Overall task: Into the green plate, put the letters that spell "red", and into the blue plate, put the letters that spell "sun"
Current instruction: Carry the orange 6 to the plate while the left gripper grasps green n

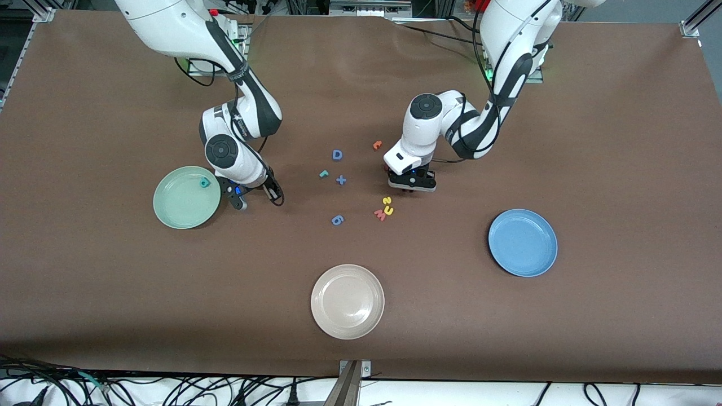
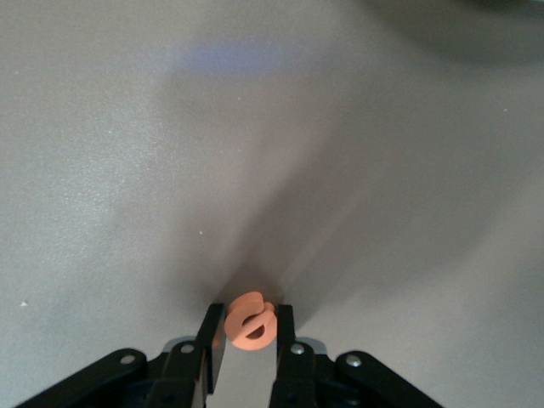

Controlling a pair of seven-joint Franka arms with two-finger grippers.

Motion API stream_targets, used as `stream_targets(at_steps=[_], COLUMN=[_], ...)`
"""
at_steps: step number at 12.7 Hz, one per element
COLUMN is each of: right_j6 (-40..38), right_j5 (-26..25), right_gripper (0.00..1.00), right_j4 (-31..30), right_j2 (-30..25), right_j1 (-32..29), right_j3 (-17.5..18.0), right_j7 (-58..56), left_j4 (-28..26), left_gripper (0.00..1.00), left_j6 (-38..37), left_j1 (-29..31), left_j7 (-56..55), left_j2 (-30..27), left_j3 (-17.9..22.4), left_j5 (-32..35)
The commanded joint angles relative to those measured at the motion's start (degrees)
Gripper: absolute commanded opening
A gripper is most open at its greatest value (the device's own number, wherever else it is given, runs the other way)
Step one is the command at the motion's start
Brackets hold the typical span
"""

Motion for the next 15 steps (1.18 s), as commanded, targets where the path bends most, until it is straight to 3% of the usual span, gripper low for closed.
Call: stream_targets(at_steps=[1,3,6,12,15], right_j6=[0.2,-2.8,-12.9,-25.2,-24.9], right_j5=[0.6,0.5,0.5,0.7,0.8], right_gripper=[0.12,0.12,0.12,0.12,0.12], right_j4=[0.0,0.9,3.0,3.0,1.7], right_j2=[-0.5,-2.5,-6.5,-10.2,-8.1], right_j1=[0.3,0.2,0.0,0.0,-0.6], right_j3=[0.0,-0.4,-4.7,-19.3,-23.4], right_j7=[-0.7,-0.9,-8.1,-33.2,-41.3], left_j4=[0.5,0.5,0.5,0.4,0.5], left_gripper=[0.37,0.37,0.37,0.41,0.41], left_j6=[-1.5,-2.5,-2.9,-3.0,-5.8], left_j1=[-0.7,-0.7,-0.8,-0.9,-0.3], left_j7=[-2.4,-2.6,-3.4,-5.7,-6.0], left_j2=[0.3,-0.3,-0.3,-0.3,-0.4], left_j3=[0.5,0.2,0.1,0.0,-1.8], left_j5=[2.0,1.9,1.7,1.2,1.0])
